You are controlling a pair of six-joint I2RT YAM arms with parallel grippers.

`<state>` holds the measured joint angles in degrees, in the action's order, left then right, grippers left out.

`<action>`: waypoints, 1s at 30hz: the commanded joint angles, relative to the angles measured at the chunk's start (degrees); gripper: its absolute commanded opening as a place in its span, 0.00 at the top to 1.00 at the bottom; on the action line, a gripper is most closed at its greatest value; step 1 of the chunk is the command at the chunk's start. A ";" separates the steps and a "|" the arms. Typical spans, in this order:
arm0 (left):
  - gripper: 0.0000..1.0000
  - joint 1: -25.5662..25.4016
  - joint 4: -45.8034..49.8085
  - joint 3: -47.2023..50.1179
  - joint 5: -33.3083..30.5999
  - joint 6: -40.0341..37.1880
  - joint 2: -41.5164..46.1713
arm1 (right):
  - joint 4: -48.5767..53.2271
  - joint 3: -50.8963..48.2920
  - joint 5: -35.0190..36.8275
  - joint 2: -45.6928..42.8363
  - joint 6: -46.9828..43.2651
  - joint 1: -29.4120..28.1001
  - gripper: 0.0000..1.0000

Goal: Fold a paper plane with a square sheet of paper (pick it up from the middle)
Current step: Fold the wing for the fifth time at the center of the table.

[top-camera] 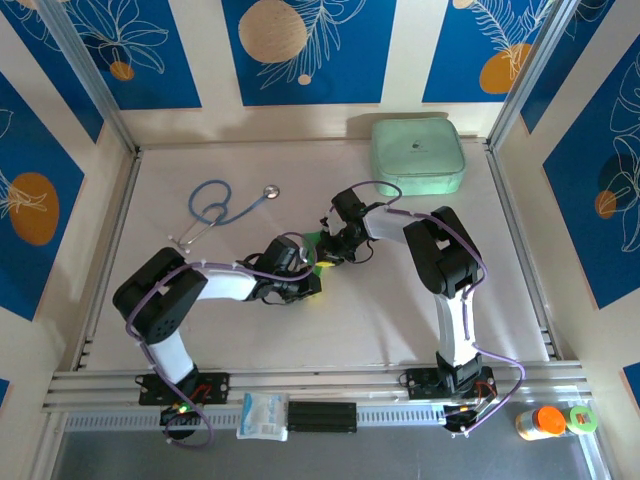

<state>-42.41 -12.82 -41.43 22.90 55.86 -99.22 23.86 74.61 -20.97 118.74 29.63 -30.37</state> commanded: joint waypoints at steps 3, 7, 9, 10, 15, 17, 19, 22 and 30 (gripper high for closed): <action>0.90 -1.11 2.34 -0.75 1.23 -0.34 -2.02 | 3.12 -2.74 6.11 4.40 0.83 -0.06 0.86; 0.90 -1.16 2.73 -0.83 1.34 -0.33 -1.59 | 2.92 -2.74 6.03 4.35 1.05 0.04 0.86; 0.90 -0.94 2.63 -1.72 0.99 -0.63 0.72 | 2.86 -2.89 6.03 4.06 1.14 0.09 0.86; 0.90 -0.79 2.79 -2.52 0.88 -1.02 1.81 | 2.70 -3.08 5.91 3.95 1.22 0.21 0.86; 0.88 0.86 5.08 -5.74 -1.90 -3.23 5.06 | 2.18 -3.33 5.48 3.83 1.53 0.50 0.86; 0.88 1.42 5.36 -5.84 -2.20 -3.33 4.07 | 2.16 -3.42 5.28 3.86 1.62 0.57 0.86; 0.90 1.56 4.84 -5.85 -1.90 -3.32 2.68 | 2.07 -3.51 5.20 3.91 1.70 0.63 0.86; 0.93 1.68 4.80 -6.28 -1.64 -3.43 0.66 | 1.90 -3.55 4.93 3.94 1.78 0.62 0.86; 0.95 1.72 4.61 -6.28 -3.11 -3.94 -2.00 | 1.98 -3.33 4.62 3.96 1.91 0.64 0.86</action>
<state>-41.10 -8.47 -46.83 20.75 53.45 -100.07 22.96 74.08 -22.04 118.74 30.68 -29.98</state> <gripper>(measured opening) 0.055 0.143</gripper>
